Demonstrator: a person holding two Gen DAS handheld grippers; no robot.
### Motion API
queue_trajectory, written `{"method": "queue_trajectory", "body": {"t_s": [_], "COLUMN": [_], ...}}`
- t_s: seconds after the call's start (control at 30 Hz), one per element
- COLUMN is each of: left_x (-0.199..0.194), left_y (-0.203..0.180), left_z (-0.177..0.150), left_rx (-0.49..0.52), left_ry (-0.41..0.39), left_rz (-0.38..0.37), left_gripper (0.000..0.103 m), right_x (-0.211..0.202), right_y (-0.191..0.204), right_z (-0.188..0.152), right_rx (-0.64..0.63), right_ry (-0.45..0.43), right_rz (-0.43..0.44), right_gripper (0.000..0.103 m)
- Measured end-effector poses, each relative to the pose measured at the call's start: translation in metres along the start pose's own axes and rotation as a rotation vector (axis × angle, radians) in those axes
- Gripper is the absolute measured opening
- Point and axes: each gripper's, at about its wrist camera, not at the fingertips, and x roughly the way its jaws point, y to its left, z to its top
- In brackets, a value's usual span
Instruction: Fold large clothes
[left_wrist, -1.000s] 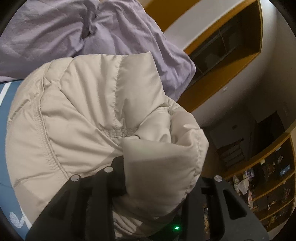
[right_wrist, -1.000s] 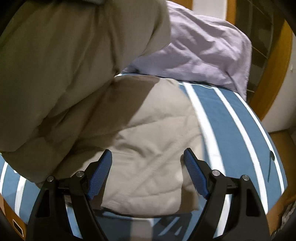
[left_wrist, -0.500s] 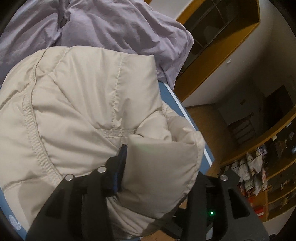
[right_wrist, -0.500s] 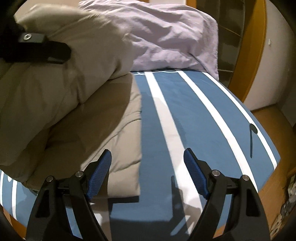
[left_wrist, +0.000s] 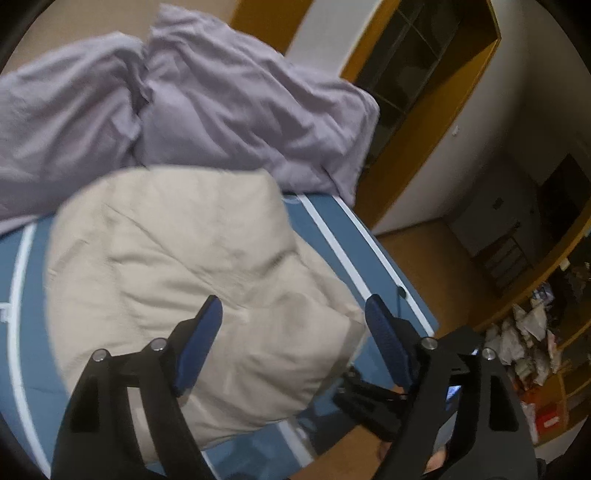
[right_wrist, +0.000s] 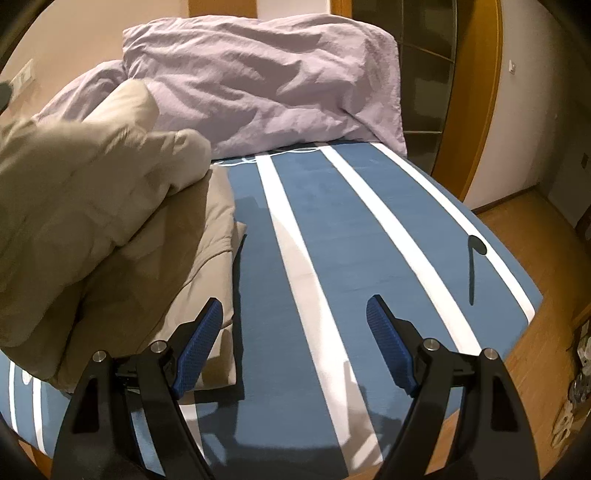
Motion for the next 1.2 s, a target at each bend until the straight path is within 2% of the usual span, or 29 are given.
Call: {"method": "queue_trajectory", "body": {"t_s": [0.13,0.23,0.4,0.47,0.57,0.8,0.9,1.0,1.07,1.2], "left_x": [-0.022,-0.032,-0.029,-0.023,-0.009,0.012,0.023,0.035,0.041,0.049], "left_y": [0.024,0.057,0.116,0.131,0.138,0.118,0.111,0.104,0.099,0.092], "left_z": [0.006,0.007,0.001,-0.006,-0.019,-0.027,-0.028,-0.026,-0.027,-0.028], "left_rx": [-0.034,-0.074,-0.203,-0.239,-0.254,-0.163,-0.139,-0.115,-0.100,-0.073], "left_ry": [-0.041,-0.061,-0.028,0.003,0.041,0.056,0.063,0.067,0.068,0.071], "left_rz": [0.086,0.195,0.320,0.343,0.328,0.346,0.353,0.361,0.364,0.375], "left_gripper": [0.080,0.080,0.080,0.078,0.079,0.079,0.079,0.079,0.079,0.079], "right_x": [-0.004,-0.010,-0.013,-0.014,-0.016,-0.027,-0.031,-0.033,-0.032,-0.027], "right_y": [-0.002,-0.003,-0.005,-0.006,-0.008,-0.006,-0.003,0.002,0.008,0.031], "right_z": [0.003,0.004,0.012,0.016,0.025,0.047,0.055,0.062,0.064,0.063], "right_rx": [0.016,0.022,0.040,0.053,0.073,0.085,0.089,0.086,0.080,0.029], "right_ry": [-0.008,-0.018,-0.031,-0.034,-0.039,-0.061,-0.069,-0.064,-0.057,-0.029], "right_rz": [0.001,0.005,0.021,0.027,0.033,0.071,0.097,0.143,0.179,0.251], "right_gripper": [0.082,0.082,0.082,0.082,0.081,0.072,0.067,0.054,0.041,0.027]}}
